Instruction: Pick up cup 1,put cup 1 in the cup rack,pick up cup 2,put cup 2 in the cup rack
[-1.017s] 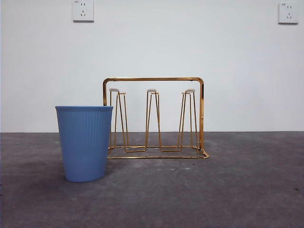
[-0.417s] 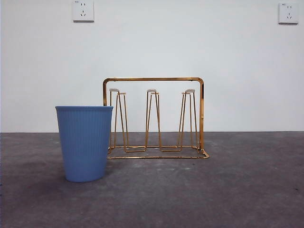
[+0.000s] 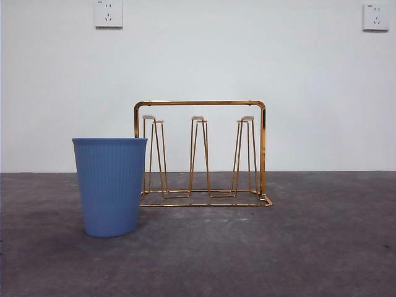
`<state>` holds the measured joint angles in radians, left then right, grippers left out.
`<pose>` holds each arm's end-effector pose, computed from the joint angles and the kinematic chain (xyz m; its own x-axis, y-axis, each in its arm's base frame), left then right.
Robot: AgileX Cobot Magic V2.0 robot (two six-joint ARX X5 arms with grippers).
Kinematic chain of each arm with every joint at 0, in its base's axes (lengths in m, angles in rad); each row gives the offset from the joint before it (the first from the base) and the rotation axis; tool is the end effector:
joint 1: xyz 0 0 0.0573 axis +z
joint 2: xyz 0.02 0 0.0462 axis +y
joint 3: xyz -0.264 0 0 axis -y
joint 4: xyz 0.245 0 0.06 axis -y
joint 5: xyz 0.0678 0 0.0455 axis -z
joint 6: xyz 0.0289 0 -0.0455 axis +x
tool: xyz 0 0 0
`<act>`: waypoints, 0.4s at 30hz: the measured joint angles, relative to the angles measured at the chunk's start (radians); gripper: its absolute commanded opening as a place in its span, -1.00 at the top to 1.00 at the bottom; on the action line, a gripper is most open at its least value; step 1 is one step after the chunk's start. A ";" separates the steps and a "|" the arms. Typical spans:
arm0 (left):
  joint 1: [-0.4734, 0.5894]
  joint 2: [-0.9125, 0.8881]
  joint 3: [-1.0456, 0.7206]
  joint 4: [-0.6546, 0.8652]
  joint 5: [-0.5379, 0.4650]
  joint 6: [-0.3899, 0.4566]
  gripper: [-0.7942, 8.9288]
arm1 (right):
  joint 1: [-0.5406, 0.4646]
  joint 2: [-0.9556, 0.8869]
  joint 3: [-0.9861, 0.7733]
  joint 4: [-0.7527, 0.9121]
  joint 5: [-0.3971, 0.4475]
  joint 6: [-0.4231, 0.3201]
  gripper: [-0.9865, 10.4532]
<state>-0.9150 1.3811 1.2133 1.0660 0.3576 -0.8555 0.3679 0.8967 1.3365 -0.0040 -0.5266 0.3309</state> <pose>0.1633 -0.2288 0.4552 0.0785 -0.6760 0.7327 0.9342 -0.2067 -0.2908 0.1212 0.0623 0.5075 0.5505 0.7508 0.3649 -0.8241 0.5586 0.0939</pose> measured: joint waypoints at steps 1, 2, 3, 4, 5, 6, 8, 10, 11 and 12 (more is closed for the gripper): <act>-0.003 0.010 0.011 -0.002 0.000 0.002 -0.74 | 0.008 0.005 0.000 0.005 0.001 0.001 0.85; -0.004 0.021 0.022 -0.005 0.000 0.004 -0.74 | 0.018 0.008 0.000 0.006 0.002 0.001 0.85; -0.004 0.031 0.034 -0.007 0.000 0.006 -0.74 | 0.029 0.010 0.000 0.006 0.002 -0.002 0.85; -0.004 0.039 0.046 -0.007 0.000 0.007 -0.74 | 0.041 0.011 0.000 0.006 0.001 -0.006 0.85; -0.004 0.045 0.056 -0.006 -0.001 0.008 -0.74 | 0.054 0.013 0.000 0.007 -0.001 -0.010 0.85; -0.005 0.048 0.059 -0.006 -0.010 0.008 -0.74 | 0.065 0.017 0.000 0.007 -0.002 -0.013 0.85; -0.005 0.049 0.060 -0.006 -0.031 0.010 -0.74 | 0.083 0.026 0.000 0.010 -0.001 -0.021 0.85; -0.005 0.050 0.062 -0.006 -0.037 0.013 -0.74 | 0.098 0.036 0.000 0.008 0.007 -0.035 0.85; -0.005 0.050 0.062 -0.006 -0.040 0.015 -0.72 | 0.105 0.041 0.000 0.008 0.015 -0.040 0.85; -0.005 0.051 0.062 -0.006 -0.042 0.018 -0.71 | 0.108 0.044 0.000 0.008 0.020 -0.042 0.85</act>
<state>-0.9199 1.4323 1.2751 1.0595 0.3157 -0.8379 0.4763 0.9409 1.3365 0.0040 -0.5064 0.2890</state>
